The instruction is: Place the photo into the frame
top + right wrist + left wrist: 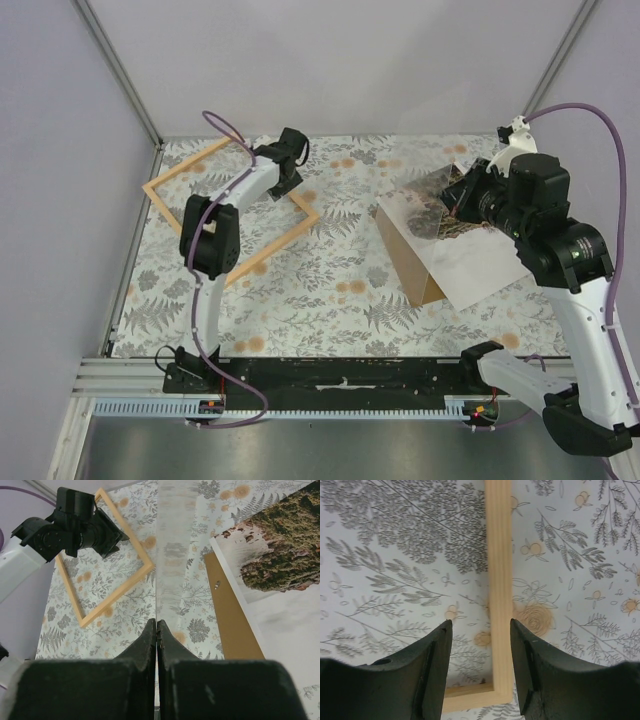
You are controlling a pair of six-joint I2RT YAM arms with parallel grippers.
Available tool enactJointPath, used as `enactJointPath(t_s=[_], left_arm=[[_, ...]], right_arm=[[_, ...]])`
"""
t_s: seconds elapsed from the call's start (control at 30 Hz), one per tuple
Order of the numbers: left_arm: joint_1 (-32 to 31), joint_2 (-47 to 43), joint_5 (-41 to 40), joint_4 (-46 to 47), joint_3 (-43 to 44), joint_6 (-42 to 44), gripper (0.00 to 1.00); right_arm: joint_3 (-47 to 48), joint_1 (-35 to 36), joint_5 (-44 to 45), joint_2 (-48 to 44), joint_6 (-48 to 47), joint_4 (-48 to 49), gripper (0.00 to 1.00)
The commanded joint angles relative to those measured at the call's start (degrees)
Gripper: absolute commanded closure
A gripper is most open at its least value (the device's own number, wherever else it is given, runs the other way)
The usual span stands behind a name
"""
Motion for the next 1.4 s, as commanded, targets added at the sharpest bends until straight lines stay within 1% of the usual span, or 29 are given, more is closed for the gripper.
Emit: enactJointPath(t_s=[0.0, 0.1, 0.13, 0.27, 0.43, 0.63, 0.73, 0.77, 0.8, 0.83, 0.9, 0.93, 1.0, 1.13, 1.23, 1.37], left_arm=[[-1.75, 7.46, -6.3, -6.41, 11.29, -8.14, 0.43], [-2.02, 11.78, -8.68, -11.5, 17.54, -10.34, 0.43], [-2.02, 12.57, -9.12, -11.95, 18.25, -10.52, 0.43], [-1.93, 14.42, -9.57, -11.78, 19.57, -10.44, 0.43], [-2.02, 16.79, -7.99, -11.17, 19.93, -10.26, 0.43], [-2.1, 18.2, -5.7, -8.0, 20.1, -7.28, 0.44], [-2.45, 17.86, -5.44, -7.56, 20.19, -5.96, 0.54], [-2.63, 17.59, -5.44, -7.47, 20.1, -5.26, 0.61], [-2.89, 17.07, -5.44, -7.56, 19.93, -4.38, 0.69], [-3.24, 16.54, -5.7, -7.47, 19.67, -3.42, 0.81], [-4.03, 14.87, -6.4, -7.47, 18.97, -1.22, 0.95], [-4.47, 13.65, -6.4, -7.47, 18.53, 0.1, 0.98], [-5.35, 10.75, -6.14, -7.13, 17.04, 2.56, 0.98], [-7.9, 2.15, -5.35, -6.6, 12.38, 6.61, 0.98], [-10.44, -5.06, -4.39, -5.89, 8.34, 7.4, 0.98], [-13.87, -13.68, -0.96, -4.75, 4.55, 7.76, 0.98]], right_arm=[[2.27, -0.11, 2.24, -1.61, -1.62, -0.83, 1.0], [3.15, 0.06, 2.5, -2.05, -1.88, -1.8, 1.0], [3.5, -0.02, 2.5, -2.14, -1.79, -2.06, 1.0], [3.68, -0.11, 2.5, -2.05, -1.97, -2.33, 1.0], [3.59, -0.11, 2.5, -2.05, -1.97, -2.5, 1.0], [3.77, -0.11, 2.5, -2.4, -2.23, -2.68, 1.0], [3.42, -0.11, 2.5, -2.67, -2.32, -2.85, 1.0], [3.16, -0.11, 2.5, -2.58, -2.41, -2.77, 1.0], [3.07, -0.11, 4.07, -2.41, -2.5, -2.68, 1.0], [2.98, -0.11, 4.43, -2.23, -2.76, -2.68, 1.0], [2.72, -0.2, 5.48, -1.79, -3.11, -2.68, 1.0], [2.45, -0.11, 6.01, -1.62, -3.2, -2.68, 1.0], [2.54, -0.02, 6.98, -1.18, -3.38, -2.59, 1.0], [2.54, -0.11, 7.33, -0.65, -3.29, -1.98, 1.0], [2.71, -0.11, 8.56, 0.32, -3.46, -1.63, 1.0], [2.19, -0.2, 9.8, 2.25, -4.08, -0.14, 1.0]])
